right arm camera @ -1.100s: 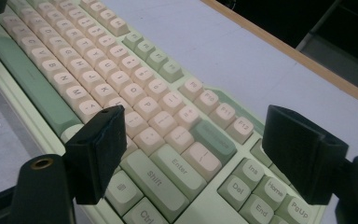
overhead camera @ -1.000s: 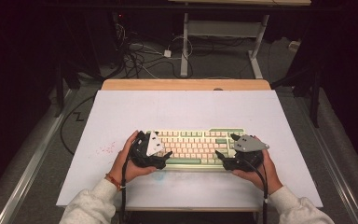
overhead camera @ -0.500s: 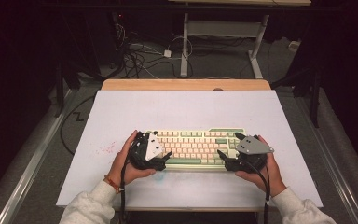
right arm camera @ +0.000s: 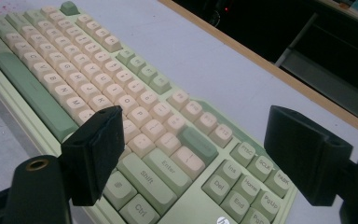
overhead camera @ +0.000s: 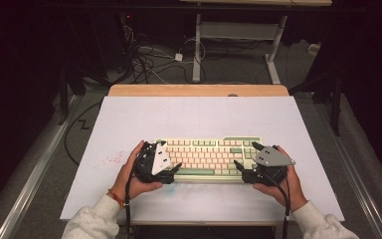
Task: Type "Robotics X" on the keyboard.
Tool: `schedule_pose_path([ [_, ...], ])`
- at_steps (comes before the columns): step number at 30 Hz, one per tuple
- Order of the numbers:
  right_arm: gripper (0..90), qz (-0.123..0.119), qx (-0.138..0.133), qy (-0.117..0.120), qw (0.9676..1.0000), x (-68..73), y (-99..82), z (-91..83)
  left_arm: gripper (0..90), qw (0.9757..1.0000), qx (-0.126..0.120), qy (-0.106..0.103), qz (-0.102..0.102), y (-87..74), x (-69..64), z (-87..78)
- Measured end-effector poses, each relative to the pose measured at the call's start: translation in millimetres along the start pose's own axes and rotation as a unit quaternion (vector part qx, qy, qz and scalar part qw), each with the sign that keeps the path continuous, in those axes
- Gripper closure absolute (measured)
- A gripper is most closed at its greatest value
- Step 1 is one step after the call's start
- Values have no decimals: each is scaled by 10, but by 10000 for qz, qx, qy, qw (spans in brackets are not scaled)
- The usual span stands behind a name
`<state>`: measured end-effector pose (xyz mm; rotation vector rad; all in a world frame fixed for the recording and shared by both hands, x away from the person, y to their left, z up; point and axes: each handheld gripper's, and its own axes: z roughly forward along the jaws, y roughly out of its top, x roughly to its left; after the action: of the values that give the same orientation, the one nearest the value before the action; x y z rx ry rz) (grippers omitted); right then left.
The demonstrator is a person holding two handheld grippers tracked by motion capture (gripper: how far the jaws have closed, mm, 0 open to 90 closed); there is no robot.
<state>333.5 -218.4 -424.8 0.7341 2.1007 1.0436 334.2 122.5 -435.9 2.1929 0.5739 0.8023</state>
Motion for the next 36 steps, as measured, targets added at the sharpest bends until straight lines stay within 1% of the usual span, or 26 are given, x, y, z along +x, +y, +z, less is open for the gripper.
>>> schedule_pose_path([
  [5,205,-8,-14,-19,10000,-10,-12,-38,161,10000,0,36,23,-19,-6,-26],
  [10,205,-9,-19,-101,9999,-20,-24,-85,162,9999,39,108,39,-46,4,-64],
  [16,206,13,-25,-164,9999,-51,-42,-142,162,9999,44,123,-26,-91,33,-115],
  [21,205,-5,-11,-209,9998,-55,-57,-163,161,9998,25,200,6,-121,35,-154],
  [25,205,-25,-4,-239,9997,-55,-68,-181,161,9998,25,218,-18,-139,46,-181],
  [26,205,-33,-7,-242,9997,-58,-70,-185,162,9998,25,190,-33,-147,51,-185],
  [32,206,-61,6,-303,9995,-67,-91,-221,162,9998,47,184,-30,-197,48,-211],
  [34,205,-29,18,-319,9995,-66,-99,-233,162,9998,59,186,-39,-215,51,-220],
  [36,205,-64,24,-336,9994,-69,-108,-244,162,9998,76,181,-55,-234,53,-230],
])
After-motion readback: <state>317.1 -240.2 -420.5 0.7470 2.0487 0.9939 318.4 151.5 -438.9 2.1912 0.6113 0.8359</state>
